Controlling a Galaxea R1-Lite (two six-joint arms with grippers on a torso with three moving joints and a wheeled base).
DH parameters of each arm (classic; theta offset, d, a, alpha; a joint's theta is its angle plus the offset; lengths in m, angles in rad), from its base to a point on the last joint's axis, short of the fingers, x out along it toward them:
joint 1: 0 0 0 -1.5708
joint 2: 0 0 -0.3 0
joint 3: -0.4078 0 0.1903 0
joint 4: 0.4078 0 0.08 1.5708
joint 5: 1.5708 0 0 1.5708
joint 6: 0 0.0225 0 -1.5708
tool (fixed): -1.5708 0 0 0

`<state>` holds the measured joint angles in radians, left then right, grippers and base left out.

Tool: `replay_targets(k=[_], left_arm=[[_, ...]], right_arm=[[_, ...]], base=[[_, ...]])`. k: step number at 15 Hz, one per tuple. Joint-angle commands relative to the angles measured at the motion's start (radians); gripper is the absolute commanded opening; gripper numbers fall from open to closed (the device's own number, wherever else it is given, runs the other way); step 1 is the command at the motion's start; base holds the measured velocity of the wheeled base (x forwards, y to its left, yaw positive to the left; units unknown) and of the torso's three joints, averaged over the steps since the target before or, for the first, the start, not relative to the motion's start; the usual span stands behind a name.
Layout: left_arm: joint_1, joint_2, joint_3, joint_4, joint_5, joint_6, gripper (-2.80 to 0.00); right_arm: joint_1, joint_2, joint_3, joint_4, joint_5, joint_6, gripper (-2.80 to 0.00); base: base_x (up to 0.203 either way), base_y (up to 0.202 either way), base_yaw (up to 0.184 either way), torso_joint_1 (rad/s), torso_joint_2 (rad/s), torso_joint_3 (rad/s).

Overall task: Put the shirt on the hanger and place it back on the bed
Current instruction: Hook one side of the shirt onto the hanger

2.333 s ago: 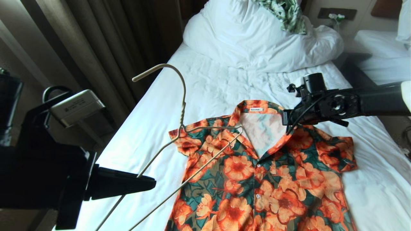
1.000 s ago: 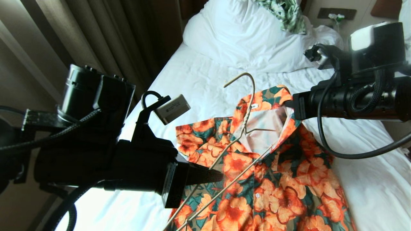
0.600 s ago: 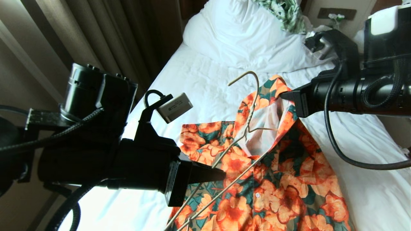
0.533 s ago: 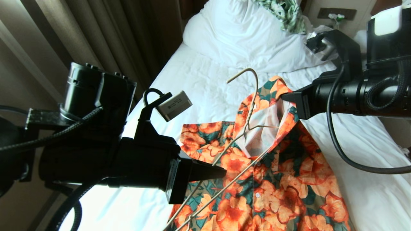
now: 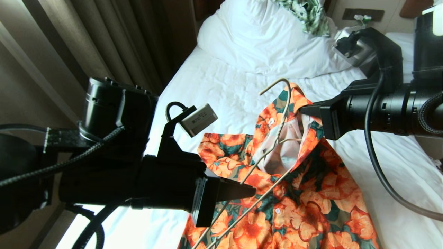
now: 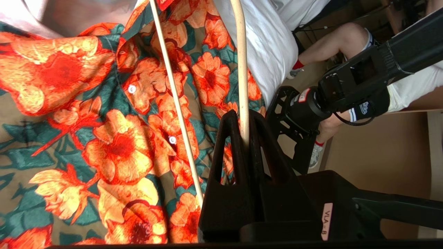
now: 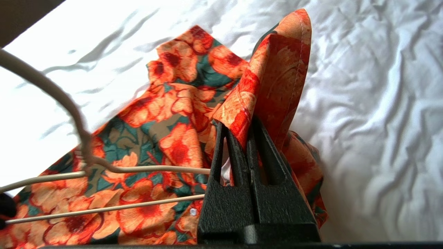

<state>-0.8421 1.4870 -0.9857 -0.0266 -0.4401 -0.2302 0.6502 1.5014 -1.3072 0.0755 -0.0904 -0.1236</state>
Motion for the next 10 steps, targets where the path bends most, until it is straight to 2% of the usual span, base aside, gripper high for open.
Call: replay_targets(k=[1, 3, 5, 10], left_arm=[[-0.005, 0.005, 0.055, -0.071, -0.009, -0.001, -2.80], [-0.007, 0.003, 0.155, -0.287, -0.016, -0.013, -2.80], [-0.009, 0.005, 0.247, -0.475, -0.018, -0.069, -2.80], [-0.010, 0.002, 0.380, -0.755, -0.027, -0.115, -2.80]], right_arm=[[0.037, -0.026, 0.016, -0.001, 0.000, 0.000, -2.80], [0.077, -0.055, 0.024, -0.001, -0.002, 0.001, -2.80], [0.096, -0.080, 0.024, 0.000, -0.001, 0.001, -2.80], [0.176, -0.141, 0.054, 0.003, 0.001, -0.001, -2.80]], base=[[0.000, 0.000, 0.000, 0.000, 0.00, 0.000], [0.000, 0.000, 0.000, 0.000, 0.00, 0.000], [0.000, 0.000, 0.000, 0.000, 0.00, 0.000], [0.000, 0.000, 0.000, 0.000, 0.00, 0.000]])
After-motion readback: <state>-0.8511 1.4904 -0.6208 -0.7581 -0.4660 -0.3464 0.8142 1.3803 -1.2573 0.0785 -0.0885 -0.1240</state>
